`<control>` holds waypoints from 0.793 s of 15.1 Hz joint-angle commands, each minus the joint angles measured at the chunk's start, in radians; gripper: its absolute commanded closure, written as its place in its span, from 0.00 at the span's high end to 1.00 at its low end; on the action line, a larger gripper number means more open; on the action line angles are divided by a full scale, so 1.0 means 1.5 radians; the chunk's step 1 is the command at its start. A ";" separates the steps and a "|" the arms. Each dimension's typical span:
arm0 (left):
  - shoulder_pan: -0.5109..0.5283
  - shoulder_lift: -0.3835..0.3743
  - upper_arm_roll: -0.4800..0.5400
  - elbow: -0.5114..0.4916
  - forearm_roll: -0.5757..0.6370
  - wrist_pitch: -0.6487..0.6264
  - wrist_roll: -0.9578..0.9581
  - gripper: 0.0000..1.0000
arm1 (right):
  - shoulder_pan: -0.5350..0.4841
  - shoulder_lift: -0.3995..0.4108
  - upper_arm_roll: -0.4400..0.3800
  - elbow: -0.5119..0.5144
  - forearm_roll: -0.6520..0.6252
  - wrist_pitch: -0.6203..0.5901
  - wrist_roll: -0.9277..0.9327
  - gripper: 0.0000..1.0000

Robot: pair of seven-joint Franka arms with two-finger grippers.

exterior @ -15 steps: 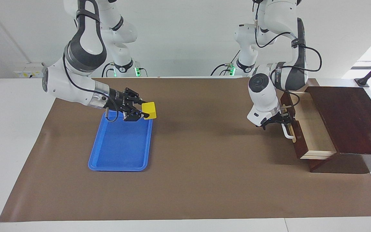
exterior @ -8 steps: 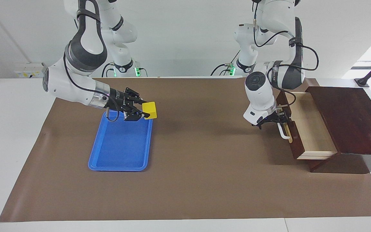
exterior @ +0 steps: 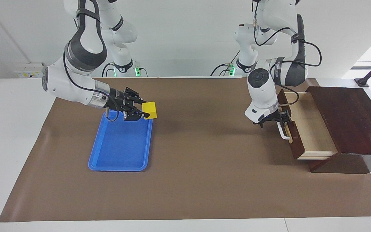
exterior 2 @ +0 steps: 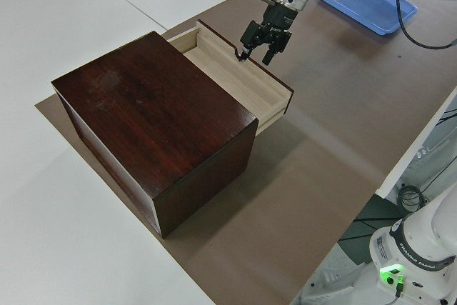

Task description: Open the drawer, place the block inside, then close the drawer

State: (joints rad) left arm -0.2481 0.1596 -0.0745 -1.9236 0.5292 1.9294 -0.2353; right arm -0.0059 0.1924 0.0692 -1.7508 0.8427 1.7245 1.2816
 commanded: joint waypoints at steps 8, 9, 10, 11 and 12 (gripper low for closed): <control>-0.009 -0.017 -0.001 0.154 -0.183 -0.115 -0.109 1.00 | 0.022 0.005 0.002 0.018 -0.011 0.003 0.039 0.00; -0.018 -0.017 -0.001 0.165 -0.195 -0.117 -0.172 1.00 | 0.033 0.006 0.001 0.020 -0.011 0.004 0.047 0.00; -0.024 -0.016 -0.003 0.171 -0.197 -0.115 -0.233 1.00 | 0.041 0.007 0.002 0.026 -0.011 0.010 0.058 0.00; -0.034 -0.015 -0.003 0.176 -0.207 -0.114 -0.296 1.00 | 0.050 0.007 0.002 0.027 -0.011 0.017 0.073 0.00; -0.046 -0.014 -0.003 0.181 -0.228 -0.114 -0.348 1.00 | 0.062 0.008 0.002 0.032 -0.010 0.026 0.087 0.00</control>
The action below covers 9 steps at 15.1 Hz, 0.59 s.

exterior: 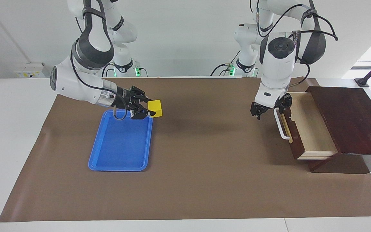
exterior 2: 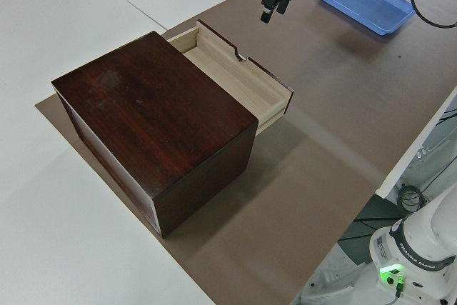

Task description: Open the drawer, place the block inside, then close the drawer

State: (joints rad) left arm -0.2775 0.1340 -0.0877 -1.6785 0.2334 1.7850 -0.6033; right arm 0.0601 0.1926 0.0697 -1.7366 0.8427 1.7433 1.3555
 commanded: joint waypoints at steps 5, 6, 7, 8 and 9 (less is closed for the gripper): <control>-0.090 0.010 0.005 0.050 -0.098 -0.022 -0.438 1.00 | 0.089 0.011 0.002 0.033 -0.010 0.067 0.097 0.00; -0.102 0.010 0.005 0.051 -0.113 -0.026 -0.506 1.00 | 0.101 0.012 0.002 0.033 -0.010 0.078 0.109 0.00; -0.106 0.012 0.005 0.058 -0.120 -0.031 -0.577 1.00 | 0.112 0.012 0.002 0.033 -0.010 0.088 0.121 0.00; -0.111 0.019 0.004 0.071 -0.122 -0.030 -0.642 1.00 | 0.122 0.012 0.002 0.033 -0.010 0.100 0.132 0.00; -0.117 0.025 0.005 0.082 -0.130 -0.028 -0.694 1.00 | 0.130 0.012 0.002 0.033 -0.010 0.104 0.138 0.00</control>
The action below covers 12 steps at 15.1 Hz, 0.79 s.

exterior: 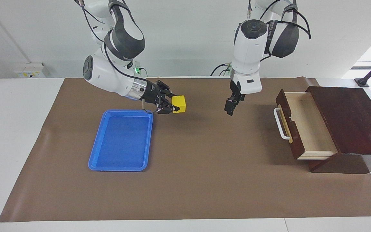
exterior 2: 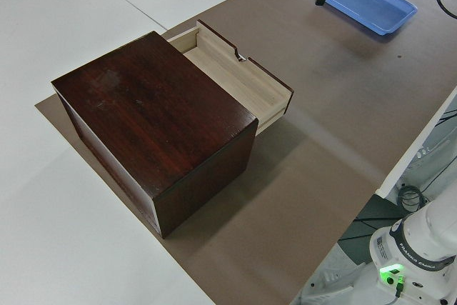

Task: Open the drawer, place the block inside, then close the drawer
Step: 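Grasp the yellow block with the left gripper from the right gripper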

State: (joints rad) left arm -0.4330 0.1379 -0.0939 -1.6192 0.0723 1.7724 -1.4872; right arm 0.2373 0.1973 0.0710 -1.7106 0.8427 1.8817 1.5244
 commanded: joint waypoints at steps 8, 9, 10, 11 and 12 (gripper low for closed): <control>-0.053 0.095 0.009 0.151 -0.055 -0.045 -0.391 1.00 | 0.066 0.009 0.001 0.015 -0.010 0.053 0.056 0.00; -0.062 0.104 0.010 0.156 -0.056 -0.044 -0.424 1.00 | 0.074 0.009 0.001 0.015 -0.010 0.064 0.060 0.00; -0.066 0.110 0.010 0.164 -0.056 -0.048 -0.442 1.00 | 0.075 0.009 0.001 0.015 -0.009 0.067 0.061 0.00; -0.069 0.117 0.010 0.168 -0.057 -0.053 -0.459 1.00 | 0.075 0.010 0.001 0.015 -0.008 0.068 0.064 0.00; -0.069 0.116 0.010 0.168 -0.066 -0.057 -0.476 1.00 | 0.074 0.010 0.001 0.015 -0.008 0.069 0.069 0.00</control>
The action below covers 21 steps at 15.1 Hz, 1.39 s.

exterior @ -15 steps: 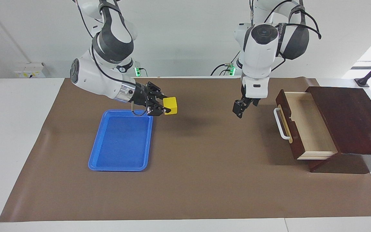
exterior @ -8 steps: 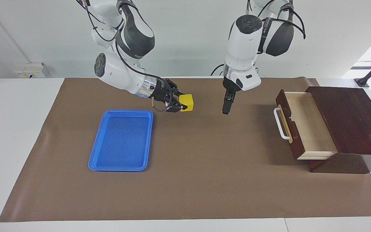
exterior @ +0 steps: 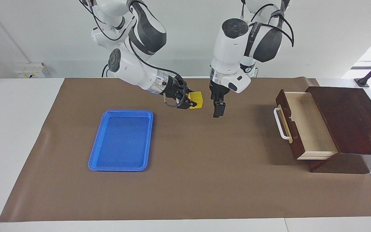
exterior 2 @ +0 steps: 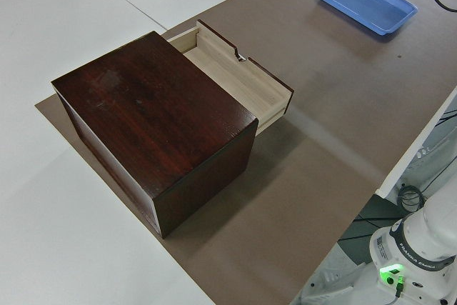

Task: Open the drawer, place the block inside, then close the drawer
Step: 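Grasp the yellow block with the left gripper from the right gripper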

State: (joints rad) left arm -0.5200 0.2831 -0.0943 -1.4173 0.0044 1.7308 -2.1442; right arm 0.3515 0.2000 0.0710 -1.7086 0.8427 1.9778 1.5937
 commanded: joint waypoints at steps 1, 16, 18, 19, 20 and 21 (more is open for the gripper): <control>-0.011 0.018 0.011 0.034 -0.028 -0.043 -0.041 1.00 | -0.001 0.008 0.001 0.014 -0.008 0.010 0.024 0.00; -0.052 0.013 0.010 0.027 -0.039 -0.047 -0.105 1.00 | -0.002 0.010 0.001 0.023 -0.004 0.014 0.030 0.00; -0.053 0.013 0.010 0.027 -0.039 -0.047 -0.107 0.99 | -0.002 0.010 0.001 0.023 -0.005 0.015 0.030 0.00; -0.056 0.013 0.010 0.027 -0.039 -0.047 -0.107 0.96 | -0.002 0.010 0.001 0.023 -0.005 0.015 0.030 0.00; -0.057 0.013 0.010 0.027 -0.039 -0.047 -0.107 0.92 | -0.002 0.010 0.001 0.023 -0.005 0.014 0.030 0.00; -0.057 0.013 0.010 0.027 -0.039 -0.047 -0.108 0.86 | -0.002 0.010 0.001 0.023 -0.005 0.014 0.030 0.00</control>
State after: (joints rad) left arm -0.5887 0.2931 -0.0952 -1.4047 -0.0337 1.6854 -2.2920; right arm 0.3511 0.2030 0.0680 -1.6971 0.8427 1.9940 1.6068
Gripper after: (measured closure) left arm 0.035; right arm 0.449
